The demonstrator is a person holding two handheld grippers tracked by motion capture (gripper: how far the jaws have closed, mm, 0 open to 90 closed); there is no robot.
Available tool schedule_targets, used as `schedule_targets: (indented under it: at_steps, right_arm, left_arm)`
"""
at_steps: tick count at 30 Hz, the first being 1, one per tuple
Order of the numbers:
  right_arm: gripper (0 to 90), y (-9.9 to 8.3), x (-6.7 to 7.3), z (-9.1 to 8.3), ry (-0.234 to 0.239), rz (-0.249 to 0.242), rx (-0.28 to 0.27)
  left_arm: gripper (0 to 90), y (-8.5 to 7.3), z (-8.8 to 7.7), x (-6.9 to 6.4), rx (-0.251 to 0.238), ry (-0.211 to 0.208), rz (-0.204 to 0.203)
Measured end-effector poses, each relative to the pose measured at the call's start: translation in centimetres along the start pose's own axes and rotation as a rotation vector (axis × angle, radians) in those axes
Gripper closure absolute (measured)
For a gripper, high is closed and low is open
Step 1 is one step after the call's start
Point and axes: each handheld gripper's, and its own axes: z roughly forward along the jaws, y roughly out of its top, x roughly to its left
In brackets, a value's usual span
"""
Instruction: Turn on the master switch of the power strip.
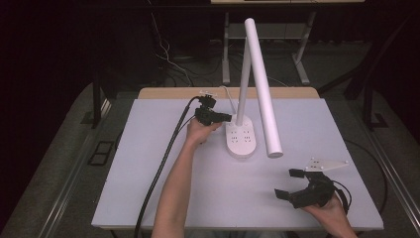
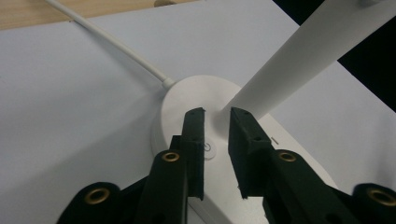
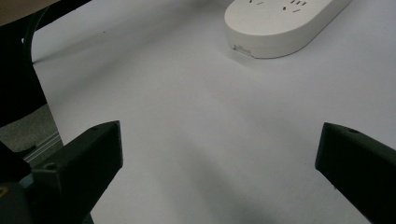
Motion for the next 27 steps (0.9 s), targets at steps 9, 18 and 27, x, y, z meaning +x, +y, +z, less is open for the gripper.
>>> schedule_targets:
  at_steps: [9,18,27]
  right_arm:
    - [0.2,0.0,0.0,0.0,-0.001,0.004,0.001]
    - [0.2,0.0,0.0,0.1,-0.001,-0.001,0.005]
    - [0.2,0.0,0.0,0.1,-0.004,-0.008,0.005]
  left_arm:
    - [89.2,-0.4,1.0,-0.2,-0.003,0.018,-0.031]
    - [89.5,-0.8,1.6,-0.3,0.024,0.024,-0.007]
    - [89.9,-0.8,1.7,-0.7,0.038,0.065,0.005]
